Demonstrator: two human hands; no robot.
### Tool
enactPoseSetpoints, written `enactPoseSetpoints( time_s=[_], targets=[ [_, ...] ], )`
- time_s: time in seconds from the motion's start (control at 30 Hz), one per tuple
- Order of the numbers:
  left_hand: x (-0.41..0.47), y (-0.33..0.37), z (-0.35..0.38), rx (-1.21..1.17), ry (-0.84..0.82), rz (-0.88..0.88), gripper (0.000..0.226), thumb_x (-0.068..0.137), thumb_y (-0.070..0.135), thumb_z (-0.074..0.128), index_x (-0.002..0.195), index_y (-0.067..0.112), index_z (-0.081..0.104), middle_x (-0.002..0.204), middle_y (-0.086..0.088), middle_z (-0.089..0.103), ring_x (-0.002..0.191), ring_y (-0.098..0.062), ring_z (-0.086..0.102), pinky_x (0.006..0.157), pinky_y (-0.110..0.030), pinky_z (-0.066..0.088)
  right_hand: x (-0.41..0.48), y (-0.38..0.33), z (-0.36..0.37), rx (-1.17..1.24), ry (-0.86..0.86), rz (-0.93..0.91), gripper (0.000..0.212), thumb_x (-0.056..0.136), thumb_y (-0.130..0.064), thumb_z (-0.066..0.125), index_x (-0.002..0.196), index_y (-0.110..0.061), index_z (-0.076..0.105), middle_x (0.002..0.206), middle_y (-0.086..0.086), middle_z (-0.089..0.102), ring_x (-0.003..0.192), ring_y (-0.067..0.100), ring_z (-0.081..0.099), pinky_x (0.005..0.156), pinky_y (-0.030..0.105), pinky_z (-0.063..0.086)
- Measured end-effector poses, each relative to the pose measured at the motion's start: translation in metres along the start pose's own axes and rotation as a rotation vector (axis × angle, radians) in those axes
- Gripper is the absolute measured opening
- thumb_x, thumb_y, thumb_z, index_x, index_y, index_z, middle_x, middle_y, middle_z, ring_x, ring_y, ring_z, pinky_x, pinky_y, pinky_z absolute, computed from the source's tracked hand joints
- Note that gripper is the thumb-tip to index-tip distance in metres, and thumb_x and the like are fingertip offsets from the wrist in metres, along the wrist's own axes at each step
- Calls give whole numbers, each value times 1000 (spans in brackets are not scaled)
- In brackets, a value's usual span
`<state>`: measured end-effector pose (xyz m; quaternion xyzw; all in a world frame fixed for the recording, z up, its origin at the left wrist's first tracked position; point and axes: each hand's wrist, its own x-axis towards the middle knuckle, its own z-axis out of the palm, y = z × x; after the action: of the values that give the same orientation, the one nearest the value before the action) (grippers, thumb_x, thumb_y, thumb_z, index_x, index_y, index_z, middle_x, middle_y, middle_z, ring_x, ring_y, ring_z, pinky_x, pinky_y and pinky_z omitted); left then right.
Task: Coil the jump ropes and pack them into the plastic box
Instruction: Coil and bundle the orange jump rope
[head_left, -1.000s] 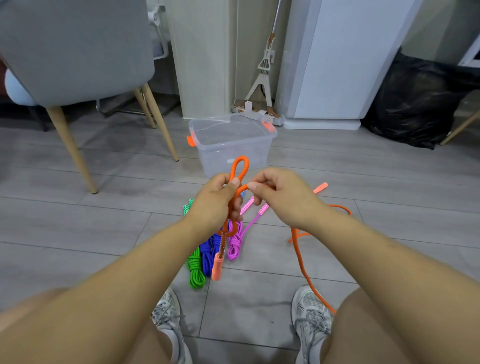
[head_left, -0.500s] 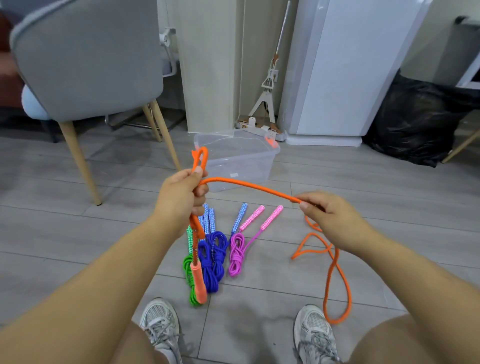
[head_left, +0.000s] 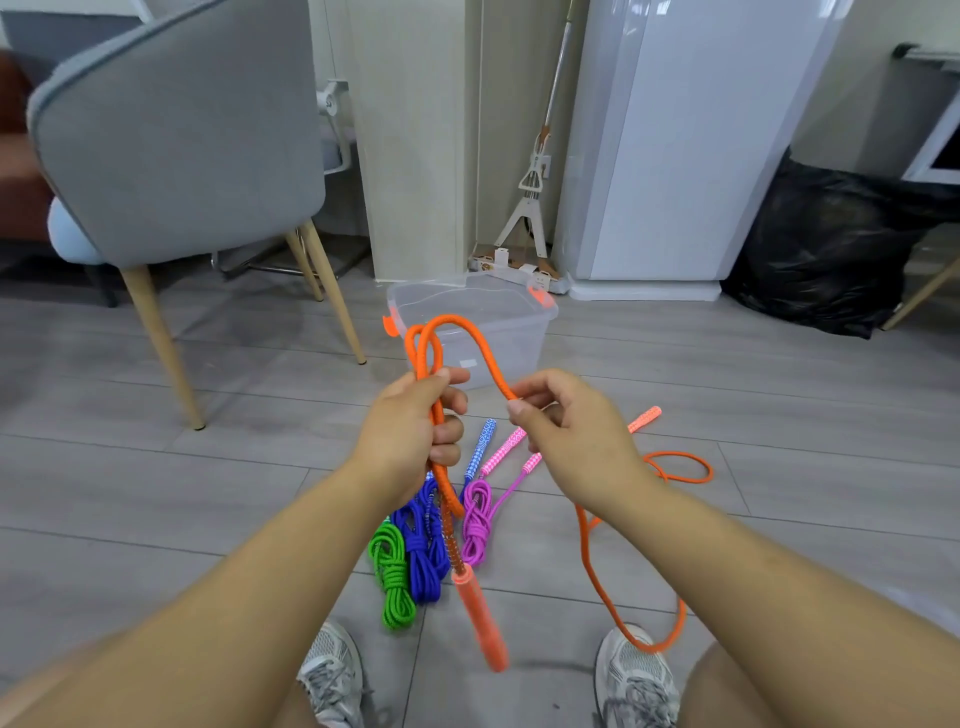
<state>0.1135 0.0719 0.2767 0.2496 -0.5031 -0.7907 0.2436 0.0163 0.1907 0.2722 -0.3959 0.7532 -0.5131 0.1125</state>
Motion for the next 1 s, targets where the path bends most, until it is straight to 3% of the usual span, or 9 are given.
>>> enactPoseSetpoints(
  time_s=[0.17, 0.3, 0.5, 0.63, 0.73, 0.87, 1.0],
  targets=[
    [1, -1, 0, 22, 23, 6, 25, 100, 19, 39, 104, 3, 58, 75, -2, 43, 39, -5, 30, 36, -13, 22, -1, -9, 6, -118, -57, -77, 17, 92, -16, 55, 105, -15, 66, 93, 0, 59, 68, 8, 53, 63, 15, 44],
    [0, -1, 2, 66, 26, 25, 21, 99, 21, 44, 96, 9, 61, 76, -2, 42, 42, -6, 31, 36, -16, 22, -1, -9, 10, -179, -88, -115, 19, 92, -17, 56, 107, -17, 68, 92, -5, 58, 69, -3, 46, 66, 7, 36],
    [-2, 1, 4, 204, 47, 28, 12, 96, 18, 50, 90, 10, 57, 64, -1, 32, 49, -9, 31, 42, -20, 24, -3, -12, 11, -150, -140, -67, 20, 92, -20, 56, 109, -19, 67, 95, -3, 62, 66, 9, 58, 69, 24, 50],
    [-2, 1, 2, 235, 51, 41, 23, 98, 20, 46, 83, 7, 57, 67, -6, 45, 53, -10, 36, 42, -20, 26, -4, -7, 7, -136, -199, -20, 12, 91, -23, 57, 99, -22, 66, 77, -10, 61, 57, 3, 55, 57, 13, 43],
    [-1, 4, -1, 155, 70, 56, 28, 101, 19, 40, 77, 9, 53, 83, -11, 65, 56, -10, 38, 40, -18, 26, -4, 5, -1, -203, -247, -14, 9, 92, -29, 56, 90, -26, 64, 73, -6, 64, 55, -3, 52, 59, 17, 40],
    [1, 11, -10, 109, 107, 63, 22, 101, 24, 38, 83, 13, 44, 72, -4, 73, 59, -12, 58, 45, -22, 42, -10, 24, -22, -325, -333, -1, 20, 94, -32, 51, 94, -21, 67, 71, -5, 63, 59, -6, 51, 56, 8, 36],
    [2, 15, -15, 18, 85, 64, 23, 102, 25, 34, 84, 14, 43, 65, -6, 72, 71, -19, 70, 59, -32, 58, -18, 48, -45, -422, -391, 92, 23, 96, -35, 45, 102, -31, 67, 68, -9, 60, 66, 2, 53, 63, 17, 42]
  ],
)
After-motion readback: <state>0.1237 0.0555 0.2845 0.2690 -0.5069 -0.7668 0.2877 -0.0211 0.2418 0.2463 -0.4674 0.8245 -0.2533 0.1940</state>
